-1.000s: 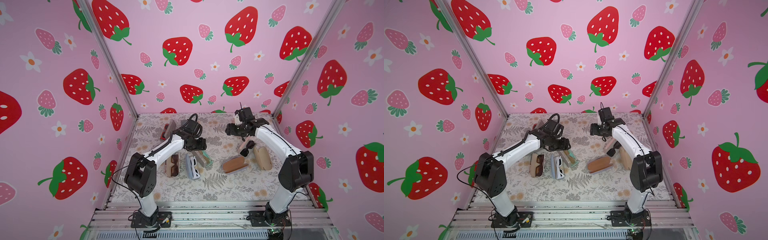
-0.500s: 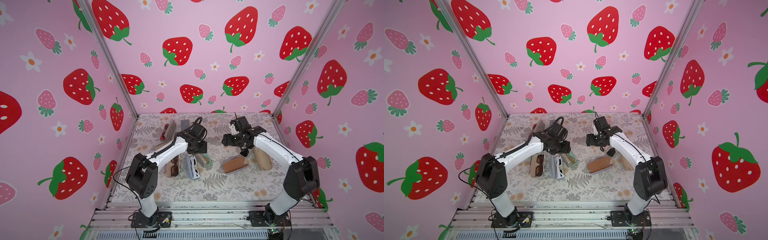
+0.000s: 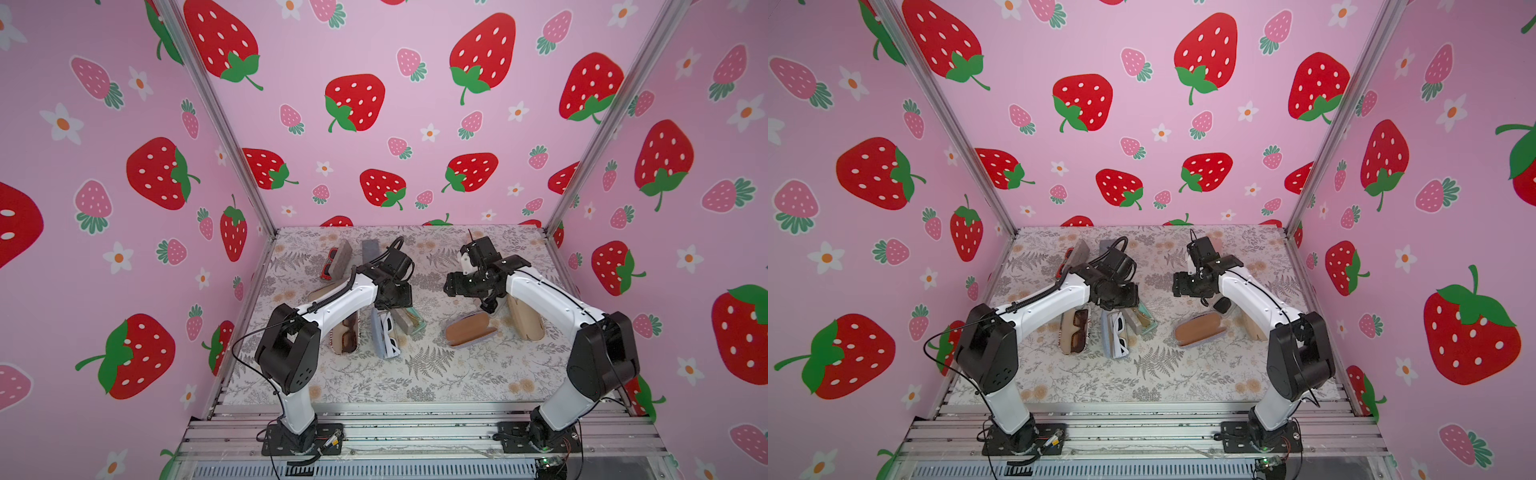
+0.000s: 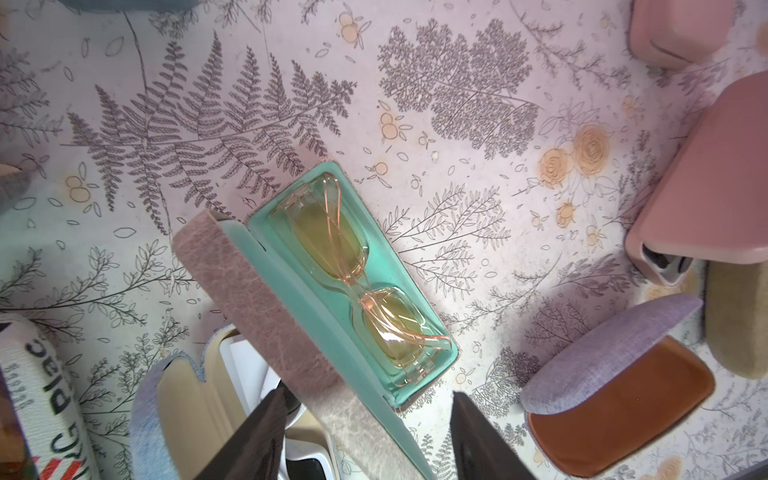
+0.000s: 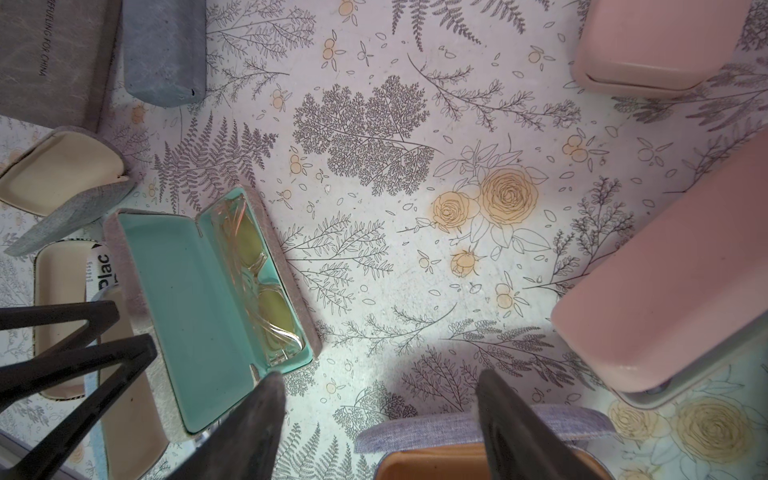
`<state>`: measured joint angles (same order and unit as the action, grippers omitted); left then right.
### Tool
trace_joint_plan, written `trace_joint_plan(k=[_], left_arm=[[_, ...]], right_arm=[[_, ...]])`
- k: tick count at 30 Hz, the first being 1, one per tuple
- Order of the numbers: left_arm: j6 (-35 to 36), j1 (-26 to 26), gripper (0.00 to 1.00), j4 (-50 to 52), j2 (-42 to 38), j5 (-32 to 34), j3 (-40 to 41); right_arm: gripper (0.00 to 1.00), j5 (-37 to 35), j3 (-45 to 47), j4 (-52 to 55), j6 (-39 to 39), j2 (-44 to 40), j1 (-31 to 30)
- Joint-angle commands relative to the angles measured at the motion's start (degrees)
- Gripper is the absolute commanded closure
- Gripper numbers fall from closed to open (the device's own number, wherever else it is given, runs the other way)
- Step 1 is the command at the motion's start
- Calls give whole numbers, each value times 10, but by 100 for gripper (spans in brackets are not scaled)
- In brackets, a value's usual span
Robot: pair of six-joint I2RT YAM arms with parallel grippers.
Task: Close the glasses case
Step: Move the glasses case to the center of the board.
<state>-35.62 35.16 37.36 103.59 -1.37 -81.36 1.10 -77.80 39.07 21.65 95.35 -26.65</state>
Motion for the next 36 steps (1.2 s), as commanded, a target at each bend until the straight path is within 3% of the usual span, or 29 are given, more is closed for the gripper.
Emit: trace_joint_plan(k=[1, 5, 23, 36], left_arm=[[-18, 1, 37, 3, 8, 20, 9], [-21, 2, 38, 0, 13, 23, 13], [-13, 1, 57, 0, 67, 5, -28], [11, -1, 63, 34, 135, 1, -136]], right_arm=[[26, 11, 6, 6, 4, -9, -3], [25, 13, 7, 6, 4, -2, -3], [25, 9, 1, 0, 1, 28, -3], [25, 5, -17, -1, -3, 54, -3]])
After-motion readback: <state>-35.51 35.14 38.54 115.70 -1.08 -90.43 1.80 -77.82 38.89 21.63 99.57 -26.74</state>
